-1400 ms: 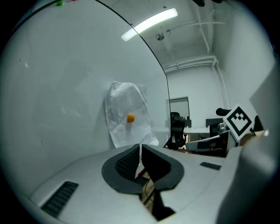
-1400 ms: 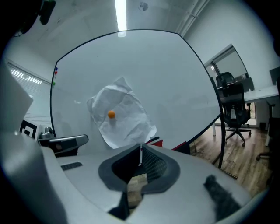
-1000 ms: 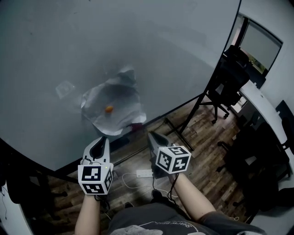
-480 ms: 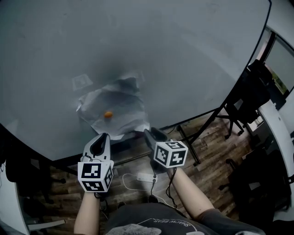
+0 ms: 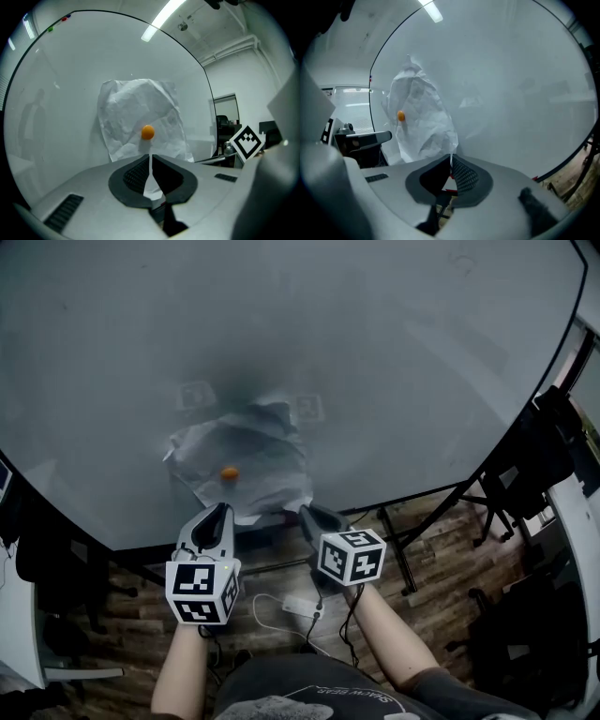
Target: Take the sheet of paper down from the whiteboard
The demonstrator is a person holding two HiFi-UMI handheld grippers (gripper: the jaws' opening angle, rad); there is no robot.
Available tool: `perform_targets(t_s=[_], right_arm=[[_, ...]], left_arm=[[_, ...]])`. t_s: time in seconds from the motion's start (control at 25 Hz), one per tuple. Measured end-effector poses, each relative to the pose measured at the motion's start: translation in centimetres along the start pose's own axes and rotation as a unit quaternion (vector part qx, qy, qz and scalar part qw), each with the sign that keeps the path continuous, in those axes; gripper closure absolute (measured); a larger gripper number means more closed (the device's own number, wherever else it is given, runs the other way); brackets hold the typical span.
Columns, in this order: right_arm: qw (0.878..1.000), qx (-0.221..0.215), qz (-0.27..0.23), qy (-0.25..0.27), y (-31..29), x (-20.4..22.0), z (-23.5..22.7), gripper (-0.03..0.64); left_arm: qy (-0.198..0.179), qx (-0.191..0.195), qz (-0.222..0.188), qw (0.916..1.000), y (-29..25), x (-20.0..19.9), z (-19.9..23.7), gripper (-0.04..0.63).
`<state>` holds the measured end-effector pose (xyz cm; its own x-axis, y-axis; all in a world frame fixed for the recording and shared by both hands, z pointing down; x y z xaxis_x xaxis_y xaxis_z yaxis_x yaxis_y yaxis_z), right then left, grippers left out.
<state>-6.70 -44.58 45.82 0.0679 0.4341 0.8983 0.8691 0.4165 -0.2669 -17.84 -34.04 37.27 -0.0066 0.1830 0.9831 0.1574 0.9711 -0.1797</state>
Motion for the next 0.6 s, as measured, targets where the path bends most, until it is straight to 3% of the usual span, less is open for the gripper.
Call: perform_targets(t_s=[0.36, 0.44, 0.6], right_arm=[[1.000, -0.020, 0.005, 0.009, 0.0, 0.0, 0.0, 0.586], [1.000, -0.023, 0.006, 0.010, 0.0, -0.1, 0.1, 0.586], [1.000, -0.028, 0.007, 0.011, 0.1, 0.0, 0.1, 0.586]], left_arm=[[0.003, -0.030, -0.022, 0.9993, -0.5, -2.6, -0.4, 0.558], [0.005, -0.034, -0.020, 0.9992, -0.7, -3.0, -0.5, 0.502], [0.010, -0.051, -0.018, 0.9985, -1.3, -3.8, -0.3, 0.455]])
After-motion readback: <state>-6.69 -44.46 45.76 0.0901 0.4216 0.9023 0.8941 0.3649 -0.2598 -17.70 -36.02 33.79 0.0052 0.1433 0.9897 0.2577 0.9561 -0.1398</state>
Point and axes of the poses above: the fingertips, and each gripper's own axes: y backward along the fingers, z to its left, x out of its underside, the point moved 1 cm from there along y, backward along the fingers, and after that the axes turned 1 degree about -z, right-handed, at the moved point
